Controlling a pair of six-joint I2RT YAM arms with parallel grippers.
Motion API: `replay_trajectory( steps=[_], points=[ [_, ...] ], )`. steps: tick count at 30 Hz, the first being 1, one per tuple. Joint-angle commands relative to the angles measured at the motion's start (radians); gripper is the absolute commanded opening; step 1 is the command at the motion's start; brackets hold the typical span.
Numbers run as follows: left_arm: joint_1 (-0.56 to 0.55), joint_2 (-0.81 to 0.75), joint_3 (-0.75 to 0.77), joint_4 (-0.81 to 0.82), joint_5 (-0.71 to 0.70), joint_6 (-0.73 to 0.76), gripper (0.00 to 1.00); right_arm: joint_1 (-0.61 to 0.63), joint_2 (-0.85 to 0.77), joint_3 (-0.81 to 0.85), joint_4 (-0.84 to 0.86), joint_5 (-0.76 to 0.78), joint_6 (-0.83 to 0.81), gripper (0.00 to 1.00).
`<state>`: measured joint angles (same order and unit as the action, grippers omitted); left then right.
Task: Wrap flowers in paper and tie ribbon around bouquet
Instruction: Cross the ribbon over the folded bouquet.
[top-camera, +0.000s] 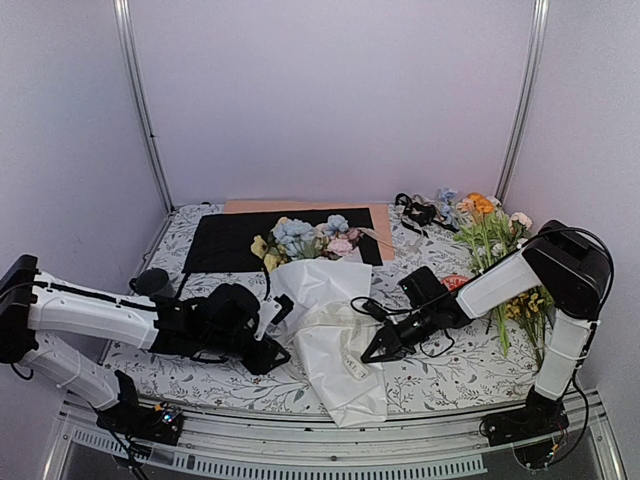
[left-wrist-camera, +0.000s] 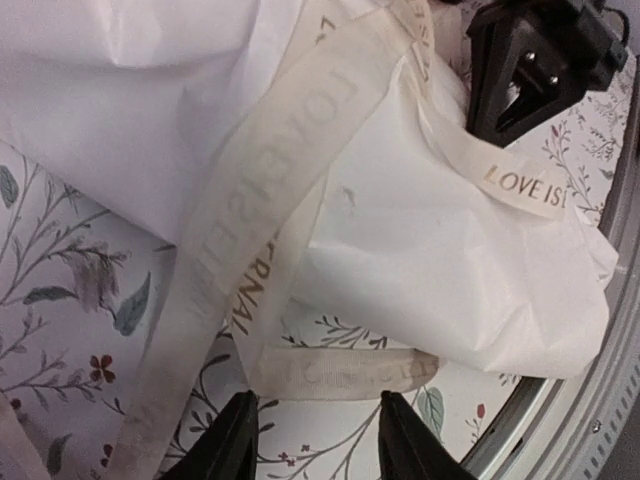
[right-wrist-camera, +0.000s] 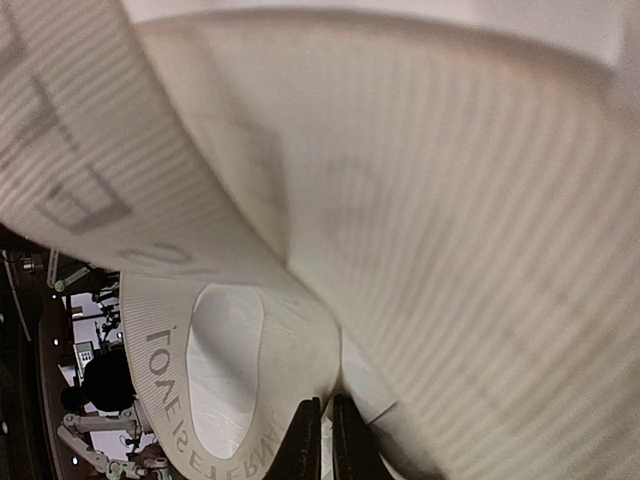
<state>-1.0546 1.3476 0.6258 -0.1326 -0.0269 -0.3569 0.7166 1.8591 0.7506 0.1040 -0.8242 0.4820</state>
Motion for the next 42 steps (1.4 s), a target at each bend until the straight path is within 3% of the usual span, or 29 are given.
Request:
replay_trajectory(
  steps=[1, 6, 10, 16, 19, 21, 23, 27, 30, 33, 35, 37, 42],
  points=[
    [-0.074, 0.035, -0.046, 0.019, -0.083, -0.205, 0.51, -0.009, 0.040, 0.016, -0.043, 0.055, -0.009, 0.08],
    [-0.079, 0.144, 0.015, -0.031, -0.216, -0.206, 0.48, -0.008, 0.039, 0.020, -0.047, 0.054, -0.011, 0.08],
    [-0.079, 0.185, 0.042, -0.037, -0.226, -0.186, 0.45, -0.009, 0.035, 0.016, -0.049, 0.056, -0.011, 0.08],
    [-0.047, 0.033, -0.051, -0.003, -0.167, -0.137, 0.42, -0.008, 0.037, 0.015, -0.050, 0.056, -0.014, 0.08],
    [0.057, -0.036, -0.057, -0.151, -0.179, -0.206, 0.45, -0.009, 0.038, 0.015, -0.053, 0.055, -0.017, 0.08],
    [0.129, -0.052, -0.046, -0.254, -0.202, -0.317, 0.51, -0.009, 0.040, 0.016, -0.052, 0.055, -0.018, 0.08],
    [0.147, -0.082, -0.053, -0.282, -0.239, -0.396, 0.64, -0.009, 0.040, 0.015, -0.048, 0.054, -0.017, 0.08],
    [0.235, -0.086, -0.037, -0.310, -0.281, -0.411, 0.84, -0.009, 0.044, 0.014, -0.046, 0.049, -0.015, 0.08],
    [0.345, -0.019, -0.040, -0.311, -0.263, -0.376, 0.89, -0.009, 0.044, 0.016, -0.051, 0.051, -0.020, 0.08],
    [0.382, 0.066, -0.062, -0.255, -0.185, -0.353, 0.90, -0.009, 0.042, 0.017, -0.054, 0.053, -0.019, 0.08],
    [0.379, 0.102, -0.070, -0.220, -0.143, -0.352, 0.88, -0.009, 0.041, 0.020, -0.053, 0.053, -0.018, 0.08],
    [0.375, 0.117, -0.080, -0.185, -0.113, -0.350, 0.78, -0.009, 0.043, 0.023, -0.053, 0.052, -0.017, 0.08],
    [0.361, 0.105, -0.109, -0.134, -0.053, -0.338, 0.30, -0.009, 0.045, 0.023, -0.059, 0.053, -0.022, 0.08]
  ],
)
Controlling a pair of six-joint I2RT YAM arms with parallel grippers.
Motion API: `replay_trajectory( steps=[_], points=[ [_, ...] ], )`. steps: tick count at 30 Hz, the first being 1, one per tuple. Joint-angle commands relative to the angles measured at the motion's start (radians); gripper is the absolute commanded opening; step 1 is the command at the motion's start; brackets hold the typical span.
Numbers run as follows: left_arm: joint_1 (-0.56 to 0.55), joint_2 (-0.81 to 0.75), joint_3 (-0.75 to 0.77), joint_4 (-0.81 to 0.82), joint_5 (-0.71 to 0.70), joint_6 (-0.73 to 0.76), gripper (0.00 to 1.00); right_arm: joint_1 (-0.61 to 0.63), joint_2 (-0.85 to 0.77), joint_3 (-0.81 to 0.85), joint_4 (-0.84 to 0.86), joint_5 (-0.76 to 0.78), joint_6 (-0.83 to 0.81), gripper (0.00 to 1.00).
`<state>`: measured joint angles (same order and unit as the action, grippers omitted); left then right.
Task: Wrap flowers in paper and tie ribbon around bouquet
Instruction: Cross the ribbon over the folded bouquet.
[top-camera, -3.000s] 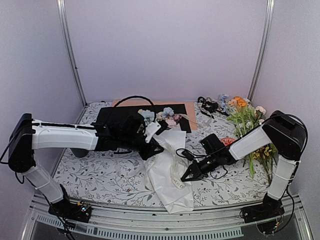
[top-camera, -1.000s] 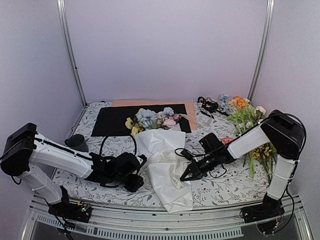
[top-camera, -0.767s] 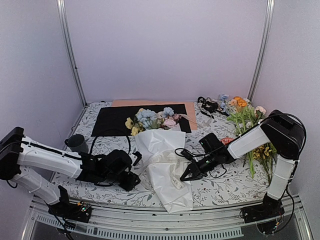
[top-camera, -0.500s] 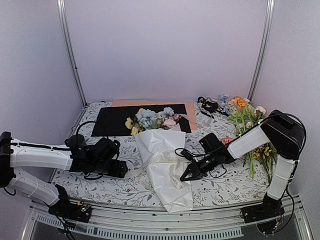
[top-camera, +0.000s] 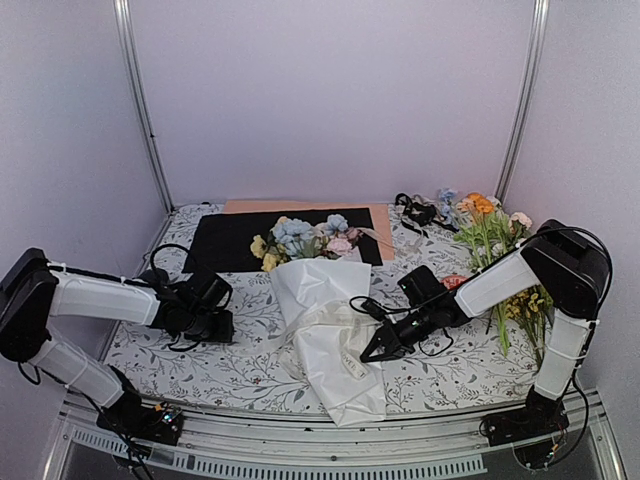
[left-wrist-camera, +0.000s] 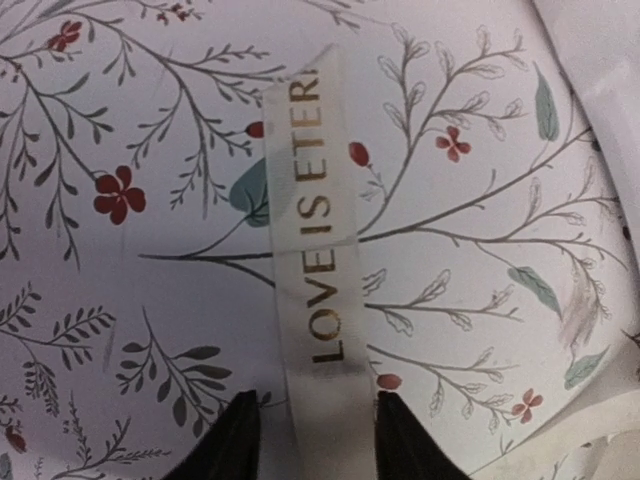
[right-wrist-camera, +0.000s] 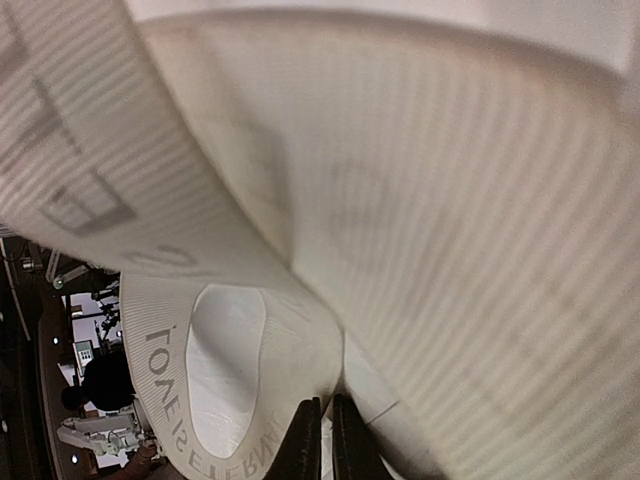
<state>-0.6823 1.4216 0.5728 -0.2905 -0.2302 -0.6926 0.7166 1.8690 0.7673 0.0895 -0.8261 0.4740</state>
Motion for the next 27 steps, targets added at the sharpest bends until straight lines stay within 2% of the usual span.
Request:
replay_trajectory(
  steps=[1, 2, 3, 10, 16, 23, 27],
  points=[
    [-0.011, 0.029, -0.059, 0.026, 0.153, 0.001, 0.17, -0.008, 0.035, 0.007, -0.045, 0.056, -0.015, 0.08],
    [-0.010, 0.025, -0.057, 0.027, 0.153, 0.005, 0.02, -0.008, 0.036, 0.007, -0.046, 0.056, -0.015, 0.08],
    [-0.012, 0.019, -0.053, 0.023, 0.151, 0.009, 0.00, -0.008, 0.035, 0.006, -0.046, 0.055, -0.015, 0.08],
    [-0.048, -0.158, 0.070, -0.068, 0.033, 0.088, 0.00, -0.009, 0.034, 0.007, -0.046, 0.055, -0.015, 0.08],
    [-0.176, -0.283, 0.196, -0.055, -0.056, 0.219, 0.00, -0.009, 0.034, 0.007, -0.049, 0.055, -0.018, 0.08],
    [-0.200, -0.208, 0.269, -0.035, -0.050, 0.292, 0.00, -0.009, 0.041, 0.015, -0.055, 0.051, -0.020, 0.08],
    [-0.172, -0.074, 0.313, -0.153, -0.101, 0.255, 0.00, -0.009, 0.044, 0.020, -0.056, 0.049, -0.021, 0.08]
  ],
)
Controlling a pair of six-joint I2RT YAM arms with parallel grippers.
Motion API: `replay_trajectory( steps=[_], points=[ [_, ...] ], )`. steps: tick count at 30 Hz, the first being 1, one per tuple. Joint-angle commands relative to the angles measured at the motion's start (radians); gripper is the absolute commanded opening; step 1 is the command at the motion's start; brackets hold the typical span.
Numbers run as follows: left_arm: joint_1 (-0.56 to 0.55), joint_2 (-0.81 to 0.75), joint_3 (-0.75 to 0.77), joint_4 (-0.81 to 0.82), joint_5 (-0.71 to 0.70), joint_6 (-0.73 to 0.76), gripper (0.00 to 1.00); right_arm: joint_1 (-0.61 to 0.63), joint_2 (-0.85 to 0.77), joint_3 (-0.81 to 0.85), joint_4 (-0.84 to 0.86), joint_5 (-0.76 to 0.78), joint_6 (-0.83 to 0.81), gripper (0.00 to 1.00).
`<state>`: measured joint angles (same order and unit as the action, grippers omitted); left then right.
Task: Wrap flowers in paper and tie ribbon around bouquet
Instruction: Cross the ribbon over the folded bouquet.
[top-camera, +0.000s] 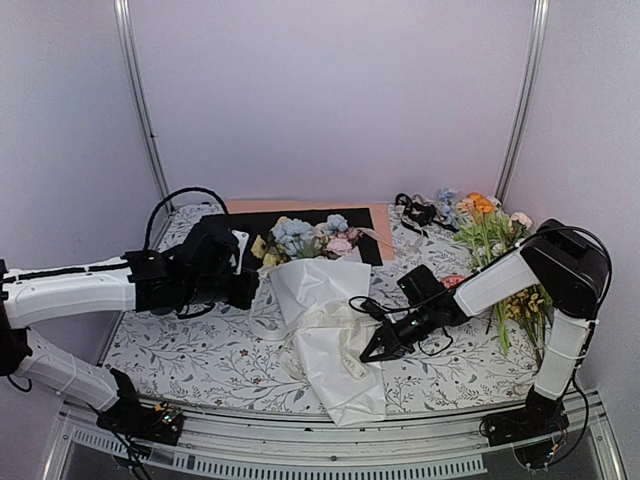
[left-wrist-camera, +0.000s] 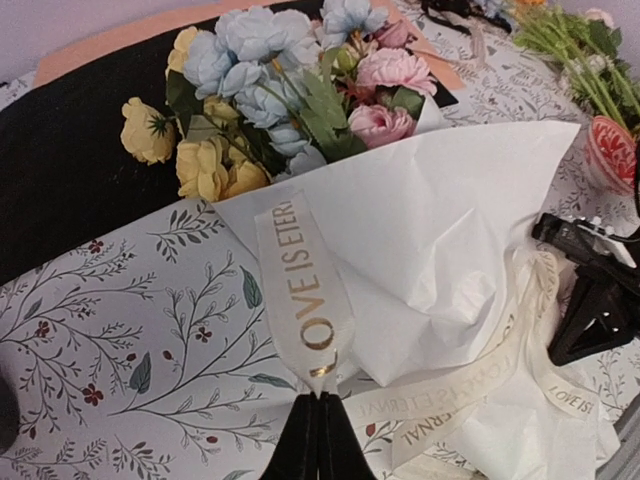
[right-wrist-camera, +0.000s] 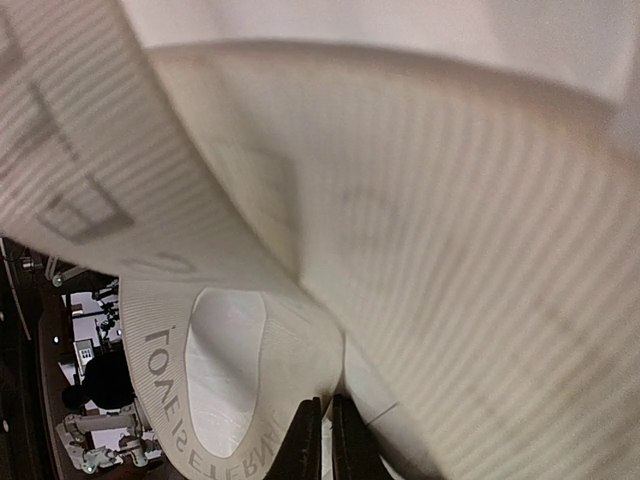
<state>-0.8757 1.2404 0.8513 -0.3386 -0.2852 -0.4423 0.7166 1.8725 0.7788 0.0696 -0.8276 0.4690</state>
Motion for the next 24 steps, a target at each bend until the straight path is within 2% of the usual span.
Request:
replay_trajectory(
  steps=[1, 2, 4, 8, 9, 10, 13, 14, 16, 18, 20, 21, 24],
  points=[
    [0.031, 0.135, 0.043, -0.125, -0.042, -0.006, 0.07, -0.009, 0.042, 0.011, -0.036, 0.049, -0.015, 0.08],
    [0.036, 0.160, 0.050, -0.141, -0.040, -0.013, 0.24, -0.009, 0.043, 0.011, -0.038, 0.048, -0.016, 0.08],
    [0.032, 0.183, 0.064, -0.156, -0.032, -0.010, 0.44, -0.009, 0.043, 0.014, -0.042, 0.045, -0.020, 0.08],
    [0.011, 0.141, 0.070, -0.124, -0.039, 0.039, 0.69, -0.009, 0.047, 0.014, -0.043, 0.042, -0.023, 0.08],
    [0.003, 0.119, 0.062, -0.100, -0.025, 0.064, 0.72, -0.009, 0.048, 0.014, -0.042, 0.042, -0.024, 0.08],
    [-0.004, 0.104, 0.050, -0.068, 0.015, 0.091, 0.72, -0.009, 0.049, 0.014, -0.042, 0.042, -0.023, 0.08],
    [-0.052, 0.090, -0.003, 0.051, 0.190, 0.210, 0.59, -0.009, 0.053, 0.015, -0.040, 0.041, -0.024, 0.08],
    [-0.081, 0.098, -0.021, 0.090, 0.213, 0.248, 0.57, -0.009, 0.053, 0.014, -0.039, 0.041, -0.023, 0.08],
    [-0.130, 0.140, -0.042, 0.132, 0.224, 0.305, 0.60, -0.009, 0.051, 0.015, -0.039, 0.041, -0.021, 0.08],
    [-0.147, 0.196, -0.037, 0.142, 0.213, 0.343, 0.66, -0.009, 0.050, 0.014, -0.041, 0.041, -0.023, 0.08],
    [-0.149, 0.253, -0.020, 0.147, 0.195, 0.380, 0.68, -0.008, 0.048, 0.014, -0.044, 0.041, -0.024, 0.08],
    [-0.151, 0.278, -0.004, 0.153, 0.182, 0.397, 0.68, -0.009, 0.049, 0.012, -0.045, 0.042, -0.025, 0.08],
    [-0.153, 0.337, 0.032, 0.170, 0.119, 0.445, 0.59, -0.008, 0.050, 0.010, -0.045, 0.042, -0.026, 0.08]
  ],
)
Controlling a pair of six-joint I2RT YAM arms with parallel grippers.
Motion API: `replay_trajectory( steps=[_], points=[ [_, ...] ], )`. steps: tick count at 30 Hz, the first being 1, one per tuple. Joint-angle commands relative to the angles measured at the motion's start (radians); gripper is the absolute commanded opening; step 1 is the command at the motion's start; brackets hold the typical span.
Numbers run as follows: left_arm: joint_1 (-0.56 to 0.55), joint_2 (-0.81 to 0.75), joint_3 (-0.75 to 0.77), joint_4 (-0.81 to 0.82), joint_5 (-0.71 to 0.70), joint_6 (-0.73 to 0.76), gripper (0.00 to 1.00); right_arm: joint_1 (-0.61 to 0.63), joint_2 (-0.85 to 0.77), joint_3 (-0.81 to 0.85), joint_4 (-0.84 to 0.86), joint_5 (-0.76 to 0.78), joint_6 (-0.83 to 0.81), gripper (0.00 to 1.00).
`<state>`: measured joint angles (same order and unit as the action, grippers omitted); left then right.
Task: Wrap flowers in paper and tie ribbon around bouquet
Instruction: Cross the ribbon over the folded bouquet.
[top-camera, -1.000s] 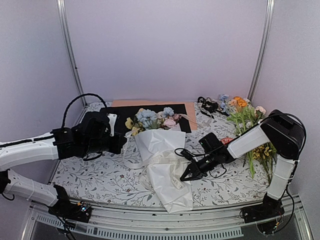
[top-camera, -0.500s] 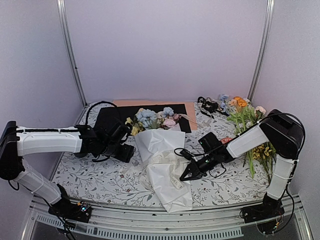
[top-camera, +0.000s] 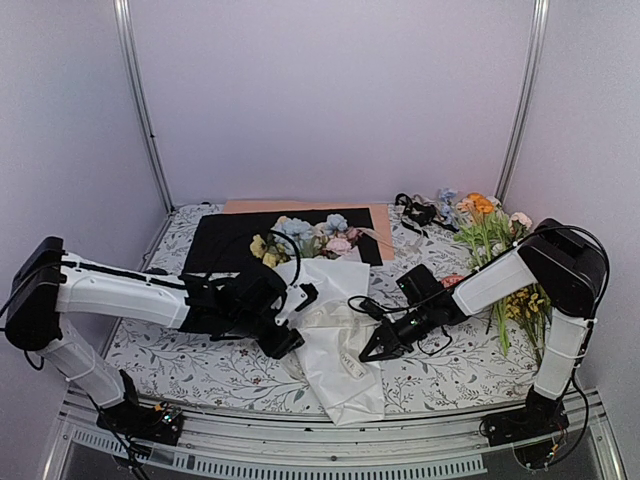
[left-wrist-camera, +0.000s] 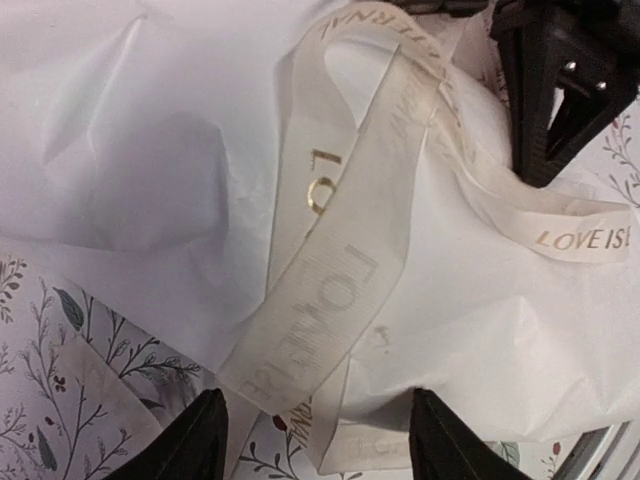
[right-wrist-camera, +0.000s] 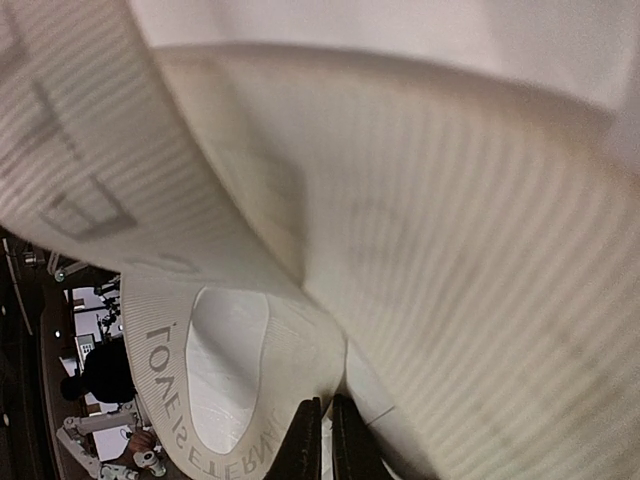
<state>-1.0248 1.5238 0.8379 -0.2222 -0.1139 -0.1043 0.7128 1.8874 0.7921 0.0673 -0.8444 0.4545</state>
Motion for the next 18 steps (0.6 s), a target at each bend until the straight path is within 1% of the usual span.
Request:
replay_trajectory(
  steps=[1, 3, 4, 6, 7, 10, 11, 14, 18],
  points=[
    [-0.004, 0.072, 0.058, 0.056, -0.078, 0.115, 0.56, -0.006, 0.034, -0.002, -0.043, 0.059, -0.011, 0.08],
    [-0.004, 0.102, 0.078, 0.054, -0.131, 0.119, 0.46, -0.006, 0.033, -0.005, -0.041, 0.059, -0.010, 0.08],
    [-0.003, 0.114, 0.085, 0.051, -0.149, 0.115, 0.42, -0.005, 0.030, -0.006, -0.041, 0.059, -0.009, 0.08],
    [-0.004, 0.128, 0.090, 0.053, -0.160, 0.106, 0.40, -0.005, 0.029, -0.009, -0.041, 0.060, -0.009, 0.08],
    [-0.003, 0.130, 0.089, 0.055, -0.157, 0.103, 0.37, -0.006, 0.029, -0.009, -0.041, 0.059, -0.009, 0.08],
    [-0.005, 0.124, 0.084, 0.059, -0.147, 0.090, 0.17, -0.006, 0.030, -0.013, -0.043, 0.060, -0.012, 0.08],
    [-0.006, 0.114, 0.087, 0.056, -0.131, 0.087, 0.13, -0.005, 0.030, -0.014, -0.043, 0.059, -0.013, 0.08],
    [-0.014, 0.059, 0.075, 0.069, -0.056, 0.091, 0.06, -0.004, 0.034, -0.014, -0.041, 0.062, -0.012, 0.08],
    [-0.020, -0.028, 0.041, 0.106, 0.117, 0.110, 0.00, -0.005, 0.044, -0.013, -0.036, 0.061, -0.007, 0.08]
  ],
)
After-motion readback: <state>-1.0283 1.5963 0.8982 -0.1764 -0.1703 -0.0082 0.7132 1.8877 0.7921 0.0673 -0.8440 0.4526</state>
